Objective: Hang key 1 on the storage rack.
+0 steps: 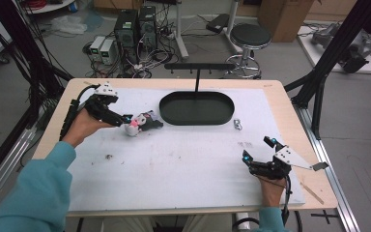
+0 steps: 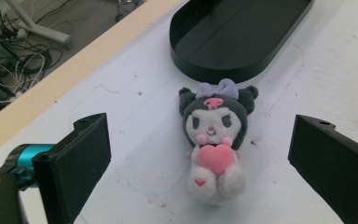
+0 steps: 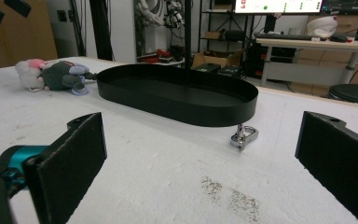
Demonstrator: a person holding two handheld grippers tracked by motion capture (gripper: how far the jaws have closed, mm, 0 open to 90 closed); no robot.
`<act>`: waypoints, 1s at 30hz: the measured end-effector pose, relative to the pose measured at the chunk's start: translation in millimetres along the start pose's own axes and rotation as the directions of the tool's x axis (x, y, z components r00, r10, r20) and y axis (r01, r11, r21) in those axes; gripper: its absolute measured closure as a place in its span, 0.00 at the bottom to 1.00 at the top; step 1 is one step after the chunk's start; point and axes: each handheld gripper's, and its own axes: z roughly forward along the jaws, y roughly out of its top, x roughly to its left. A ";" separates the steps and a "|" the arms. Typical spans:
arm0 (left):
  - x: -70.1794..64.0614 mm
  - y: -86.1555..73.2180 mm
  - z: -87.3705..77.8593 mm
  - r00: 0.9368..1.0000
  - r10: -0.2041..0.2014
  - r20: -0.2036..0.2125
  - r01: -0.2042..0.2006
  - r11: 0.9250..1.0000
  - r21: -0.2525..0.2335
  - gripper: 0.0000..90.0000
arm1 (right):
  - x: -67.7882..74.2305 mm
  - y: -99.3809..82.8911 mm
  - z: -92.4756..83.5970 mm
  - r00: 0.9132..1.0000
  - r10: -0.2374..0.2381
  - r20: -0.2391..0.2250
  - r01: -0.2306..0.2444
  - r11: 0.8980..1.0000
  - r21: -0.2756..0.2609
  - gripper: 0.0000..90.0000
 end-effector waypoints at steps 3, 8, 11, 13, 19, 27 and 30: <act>0.1 -2.5 10.0 1.000 0.003 0.003 -0.004 0.999 0.052 0.07 | 0.1 0.0 0.0 1.000 0.000 0.000 0.000 1.000 0.000 0.01; -2.0 -4.4 24.3 1.000 0.010 0.014 -0.011 0.995 0.104 0.07 | -0.4 0.0 0.1 1.000 -0.001 0.001 0.001 1.000 -0.001 0.01; -3.6 -5.7 31.6 1.000 0.006 0.016 -0.008 0.991 0.136 0.07 | -0.6 0.0 0.3 1.000 -0.001 0.001 0.001 1.000 -0.004 0.01; -5.1 -6.6 35.6 1.000 0.010 0.013 -0.012 0.988 0.157 0.07 | -0.7 0.0 0.4 1.000 -0.002 0.002 0.002 1.000 -0.006 0.01; -7.9 -10.6 46.7 1.000 0.007 0.028 -0.013 0.976 0.218 0.07 | -0.7 0.0 0.4 1.000 0.000 0.001 0.000 1.000 -0.006 0.01; -10.0 -15.7 58.7 0.999 0.006 0.040 -0.017 0.958 0.286 0.07 | -0.8 0.0 0.4 1.000 0.000 0.002 0.000 1.000 -0.006 0.01; -10.8 -17.1 62.6 0.999 -0.006 0.034 -0.005 0.952 0.307 0.07 | -0.7 0.0 0.4 1.000 0.001 0.002 -0.001 1.000 -0.006 0.01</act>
